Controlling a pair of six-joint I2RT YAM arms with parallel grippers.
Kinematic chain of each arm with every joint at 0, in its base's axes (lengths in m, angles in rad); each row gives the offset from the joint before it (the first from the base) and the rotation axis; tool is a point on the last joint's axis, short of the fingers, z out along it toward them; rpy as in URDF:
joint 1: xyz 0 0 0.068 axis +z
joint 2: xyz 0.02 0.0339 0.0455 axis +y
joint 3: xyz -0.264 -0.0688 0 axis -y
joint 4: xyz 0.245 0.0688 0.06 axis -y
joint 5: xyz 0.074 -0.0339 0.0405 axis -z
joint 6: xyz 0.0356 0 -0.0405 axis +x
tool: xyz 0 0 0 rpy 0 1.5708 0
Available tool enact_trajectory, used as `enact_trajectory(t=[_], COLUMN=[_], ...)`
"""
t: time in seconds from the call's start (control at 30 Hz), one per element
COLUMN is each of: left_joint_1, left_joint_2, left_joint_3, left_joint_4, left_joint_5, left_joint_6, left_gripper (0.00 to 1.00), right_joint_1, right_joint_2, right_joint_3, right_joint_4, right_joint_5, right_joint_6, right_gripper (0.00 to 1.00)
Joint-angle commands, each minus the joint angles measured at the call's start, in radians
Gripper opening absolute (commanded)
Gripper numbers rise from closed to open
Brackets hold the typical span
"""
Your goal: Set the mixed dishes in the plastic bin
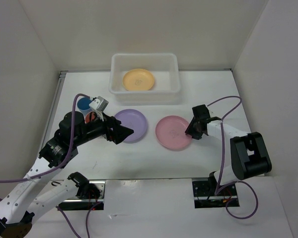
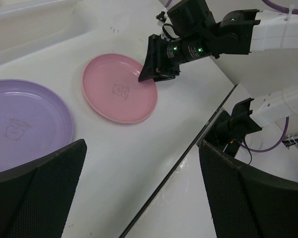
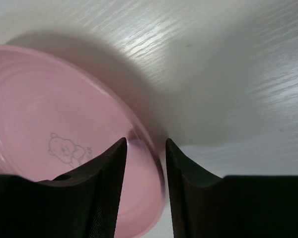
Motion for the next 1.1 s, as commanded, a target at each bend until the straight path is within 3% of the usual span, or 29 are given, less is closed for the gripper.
enact_trajectory(t=[0.0, 0.57, 0.83, 0.97, 1.07], left_joint_1=[0.006, 0.006, 0.006, 0.006, 0.006], left_joint_2=[-0.011, -0.011, -0.020, -0.011, -0.020], left_joint_3=[0.029, 0.038, 0.018, 0.018, 0.009], left_joint_4=[0.041, 0.032, 0.058, 0.069, 0.069], left_joint_5=[0.023, 0.023, 0.037, 0.046, 0.046], left_joint_6=[-0.007, -0.007, -0.018, -0.027, -0.027], left_gripper=[1.00, 1.00, 1.00, 1.00, 1.00], right_joint_1=[0.031, 0.040, 0.063, 0.063, 0.063], right_joint_2=[-0.011, -0.082, -0.308, -0.386, -0.422], right_joint_3=[-0.024, -0.044, 0.052, 0.100, 0.126], right_joint_4=[0.058, 0.024, -0.178, -0.235, -0.211], right_joint_5=[-0.007, -0.067, -0.030, -0.105, -0.243], right_joint_6=[0.037, 0.014, 0.034, -0.003, -0.055], right_gripper=[0.42, 0.00, 0.00, 0.00, 0.00])
